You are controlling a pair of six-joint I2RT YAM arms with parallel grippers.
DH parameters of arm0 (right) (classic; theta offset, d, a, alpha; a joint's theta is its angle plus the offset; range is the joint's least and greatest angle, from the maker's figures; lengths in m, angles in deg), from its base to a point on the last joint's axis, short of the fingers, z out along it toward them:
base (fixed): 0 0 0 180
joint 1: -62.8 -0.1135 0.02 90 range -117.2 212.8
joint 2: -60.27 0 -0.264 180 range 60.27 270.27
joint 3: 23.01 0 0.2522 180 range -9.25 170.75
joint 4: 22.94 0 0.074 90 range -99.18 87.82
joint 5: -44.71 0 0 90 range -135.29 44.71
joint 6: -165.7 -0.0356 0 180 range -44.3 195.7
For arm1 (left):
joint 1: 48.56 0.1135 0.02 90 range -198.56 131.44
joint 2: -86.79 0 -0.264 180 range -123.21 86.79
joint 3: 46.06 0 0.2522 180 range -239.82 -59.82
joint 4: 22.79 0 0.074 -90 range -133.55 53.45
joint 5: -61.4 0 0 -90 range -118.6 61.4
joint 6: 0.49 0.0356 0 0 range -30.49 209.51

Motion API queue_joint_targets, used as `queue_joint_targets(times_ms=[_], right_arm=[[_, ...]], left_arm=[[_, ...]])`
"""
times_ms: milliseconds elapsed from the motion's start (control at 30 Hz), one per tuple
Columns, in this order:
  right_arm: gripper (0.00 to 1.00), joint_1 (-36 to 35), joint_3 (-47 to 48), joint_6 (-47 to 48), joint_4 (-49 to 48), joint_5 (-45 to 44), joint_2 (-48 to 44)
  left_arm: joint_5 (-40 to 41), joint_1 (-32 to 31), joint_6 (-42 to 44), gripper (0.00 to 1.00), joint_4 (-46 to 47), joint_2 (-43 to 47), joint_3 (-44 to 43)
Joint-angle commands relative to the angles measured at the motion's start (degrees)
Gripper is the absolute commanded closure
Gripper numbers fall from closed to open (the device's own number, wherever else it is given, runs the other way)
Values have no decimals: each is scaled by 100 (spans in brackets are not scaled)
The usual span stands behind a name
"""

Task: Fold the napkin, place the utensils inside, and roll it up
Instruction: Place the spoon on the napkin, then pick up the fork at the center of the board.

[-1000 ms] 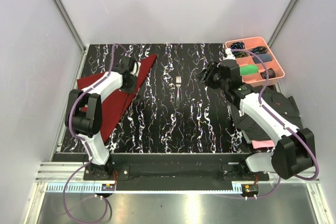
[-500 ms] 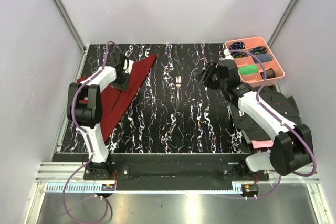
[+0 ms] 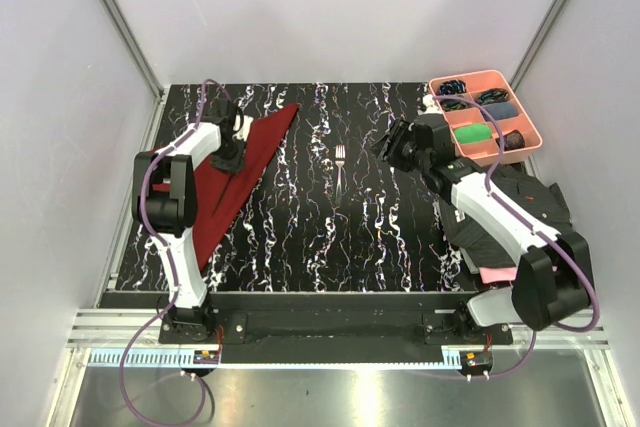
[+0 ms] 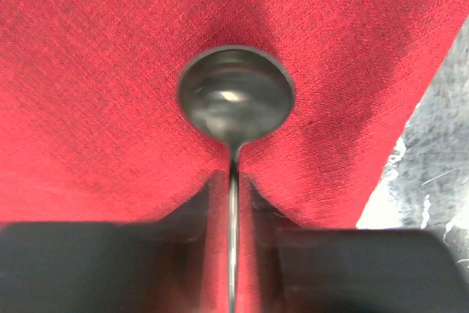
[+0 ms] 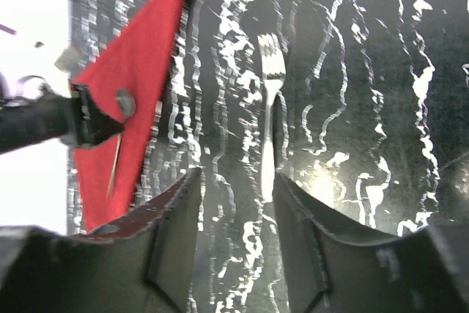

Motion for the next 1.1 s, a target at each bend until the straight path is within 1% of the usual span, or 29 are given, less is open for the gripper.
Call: queue_joint_targets(times_ms=[0,33,100,133,167,200,300,367,433,533,567,633,667,700,767,800,900,933,967,1067], right_arm=[[45,31,133,284,160,-144,656],[45,31,194,354,222,-170,789],[44,13,370,389,319,-144,1174],[44,5,432,407,346,-92,1290],[43,-13,571,407,355,-74,1395],[43,-83,642,425,398,-65,1597],[43,-241,1003,460,521,-144,1983],[43,-320,1274,469,618,-302,2178],[43,-329,1398,338,732,-372,2398],[42,-312,1478,232,768,-670,2442],[41,-303,1513,249,785,-697,2434],[41,-242,1539,258,873,-707,2364],[40,-154,1505,266,891,-698,2320],[40,-110,1470,275,908,-689,2180],[40,56,1286,284,935,-689,1986],[39,118,1206,293,943,-689,1742],[39,338,881,328,961,-706,1215],[39,373,802,372,978,-707,1081],[38,409,662,381,996,-715,950],[37,523,433,433,1093,-663,519]], left_arm=[[-118,-41,-258,48,-85,87,-272],[-101,-76,-285,37,-86,200,-263],[22,-190,-381,28,-86,376,-246],[83,-225,-416,25,-86,421,-255],[241,-287,-460,19,-94,482,-255],[303,-305,-565,16,-103,596,-272],[471,-340,-872,13,-138,877,-229],[419,-349,-1110,13,-112,1044,-167],[296,-384,-1619,13,-77,1264,-79],[58,-752,-2235,14,247,1423,114],[84,-1084,-2349,15,422,1415,149],[128,-1428,-2788,16,547,1178,54],[93,-1760,-2946,17,660,1055,-104],[119,-1912,-3270,18,714,793,-192],[181,-2298,-3571,20,906,519,-472],[216,-2396,-3833,21,960,248,-579],[216,-2642,-4195,22,1118,-227,-1001],[225,-2678,-4240,26,1136,-342,-1089],[164,-2721,-4275,29,1136,-465,-1316],[172,-2801,-4354,34,1119,-974,-1589]])
